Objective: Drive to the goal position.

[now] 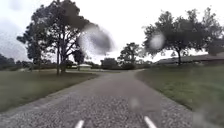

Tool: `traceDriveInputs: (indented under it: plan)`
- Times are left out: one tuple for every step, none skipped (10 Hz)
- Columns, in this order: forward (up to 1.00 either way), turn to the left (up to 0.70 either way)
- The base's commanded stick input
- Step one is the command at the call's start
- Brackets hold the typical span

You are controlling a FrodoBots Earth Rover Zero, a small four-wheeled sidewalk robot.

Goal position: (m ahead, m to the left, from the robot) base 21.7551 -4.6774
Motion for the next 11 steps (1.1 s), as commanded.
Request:
traceDriveInputs:
  plan:
    - [0.70,0.00]
    - [0.70,0.00]
    - [0.70,0.00]
    - [0.70,0.00]
    - [0.70,0.00]
    - [0.70,0.00]
    - [0.70,0.00]
    - [0.70,0.00]
    - [0.70,0.00]
    - [0.70,0.00]
    - [0.70,0.00]
